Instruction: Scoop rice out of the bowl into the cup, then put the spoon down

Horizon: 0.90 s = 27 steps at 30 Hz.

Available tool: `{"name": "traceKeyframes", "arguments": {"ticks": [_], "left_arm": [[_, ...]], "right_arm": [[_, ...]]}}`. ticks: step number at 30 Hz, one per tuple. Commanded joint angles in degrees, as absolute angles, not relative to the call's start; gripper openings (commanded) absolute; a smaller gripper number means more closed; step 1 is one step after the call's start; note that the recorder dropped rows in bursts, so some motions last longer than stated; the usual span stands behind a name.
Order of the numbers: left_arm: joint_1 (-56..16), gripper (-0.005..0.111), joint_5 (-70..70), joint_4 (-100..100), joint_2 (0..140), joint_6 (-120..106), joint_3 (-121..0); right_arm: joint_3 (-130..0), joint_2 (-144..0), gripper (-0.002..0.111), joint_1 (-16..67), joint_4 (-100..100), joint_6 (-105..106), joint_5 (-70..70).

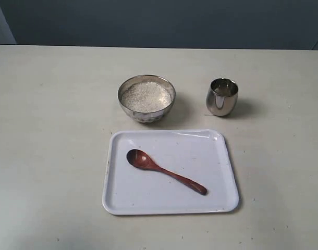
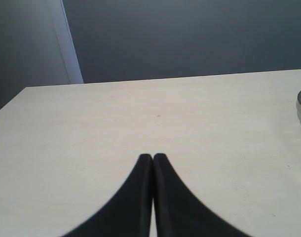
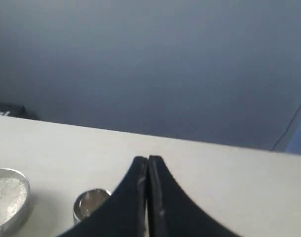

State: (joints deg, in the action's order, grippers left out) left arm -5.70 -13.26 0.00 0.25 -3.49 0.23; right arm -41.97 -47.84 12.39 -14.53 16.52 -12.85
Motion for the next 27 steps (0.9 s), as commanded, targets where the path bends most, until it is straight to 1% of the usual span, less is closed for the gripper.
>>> {"name": "traceKeyframes", "arguments": {"ticks": [1, 6, 12, 15, 22, 27], "left_arm": [[-5.87, 0.001, -13.30, 0.00, 0.00, -3.11, 0.00], [-5.87, 0.001, -13.30, 0.00, 0.00, -3.11, 0.00], [-5.87, 0.001, -13.30, 0.00, 0.00, -3.11, 0.00], [-5.87, 0.001, -13.30, 0.00, 0.00, -3.11, 0.00], [-5.87, 0.001, -13.30, 0.00, 0.00, -3.11, 0.00], [-5.87, 0.001, -13.30, 0.00, 0.00, -3.11, 0.00]], "right_arm": [[-24.17, -36.84, 0.000, 9.11, -22.14, 16.29, -4.07], [-11.62, -25.71, 0.000, 5.03, -22.14, 16.91, -4.08], [-4.09, -13.25, 0.000, 0.28, -22.61, 16.92, -5.08], [-2.11, -8.50, 0.000, -0.68, -22.49, 16.92, -6.98], [-1.34, -6.30, 0.000, -0.56, -21.56, 16.92, -13.27], [-0.36, -6.30, 0.000, -0.73, -21.56, 16.92, -14.47]]}}
